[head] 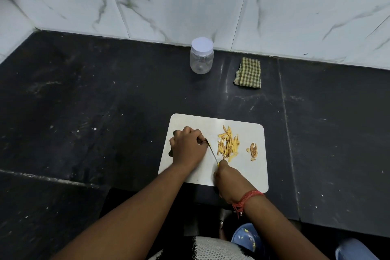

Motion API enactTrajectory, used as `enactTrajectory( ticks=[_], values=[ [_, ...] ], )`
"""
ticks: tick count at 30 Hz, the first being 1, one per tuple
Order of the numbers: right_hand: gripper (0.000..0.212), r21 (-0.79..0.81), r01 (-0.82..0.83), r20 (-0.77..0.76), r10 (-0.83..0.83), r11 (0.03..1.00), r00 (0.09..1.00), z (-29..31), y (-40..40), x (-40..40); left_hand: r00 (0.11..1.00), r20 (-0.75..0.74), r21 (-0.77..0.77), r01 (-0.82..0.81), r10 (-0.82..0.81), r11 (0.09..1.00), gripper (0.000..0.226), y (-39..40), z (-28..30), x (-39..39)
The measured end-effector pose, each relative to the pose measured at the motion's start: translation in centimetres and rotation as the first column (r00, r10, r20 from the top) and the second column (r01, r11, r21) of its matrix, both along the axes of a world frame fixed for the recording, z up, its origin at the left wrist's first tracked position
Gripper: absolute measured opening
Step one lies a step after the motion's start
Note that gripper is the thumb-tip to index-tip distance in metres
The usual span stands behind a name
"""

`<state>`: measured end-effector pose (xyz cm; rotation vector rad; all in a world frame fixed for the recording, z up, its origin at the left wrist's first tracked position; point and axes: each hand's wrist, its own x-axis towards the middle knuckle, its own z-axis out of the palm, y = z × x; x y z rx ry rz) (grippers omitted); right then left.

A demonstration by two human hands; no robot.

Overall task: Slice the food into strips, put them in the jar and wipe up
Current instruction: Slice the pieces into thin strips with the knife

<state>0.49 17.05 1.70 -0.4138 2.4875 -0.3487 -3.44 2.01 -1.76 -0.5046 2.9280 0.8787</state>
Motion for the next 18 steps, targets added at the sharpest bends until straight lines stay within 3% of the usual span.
enactTrajectory(
  ticks=[4,7,12,15,18],
  values=[
    [0.022,-0.02,0.055,0.079,-0.053,0.998,0.995,-0.2,0.6,0.4,1.0,0.005,-0.007,0.003,-0.002,1.0,0.006,0.0,-0.1,0.0],
    [0.026,-0.039,0.027,0.054,-0.025,0.999,0.998,0.1,1.0,0.9,1.0,0.007,0.001,0.005,-0.005,1.0,0.005,0.0,0.0,0.1],
    [0.008,-0.023,0.148,0.213,-0.14,0.989,0.967,0.6,1.5,1.4,1.0,0.011,0.028,0.022,-0.023,0.999,0.004,-0.2,0.0,0.2],
    [0.003,-0.125,0.202,0.248,-0.167,0.971,0.954,0.8,1.7,1.6,0.999,0.006,0.065,0.035,-0.036,0.997,0.004,-0.5,0.0,0.3],
    [0.012,-0.255,0.3,0.267,-0.231,0.919,0.935,1.5,1.7,2.2,0.999,0.002,0.082,0.046,-0.046,0.996,0.003,-0.7,0.1,0.4]
  ],
)
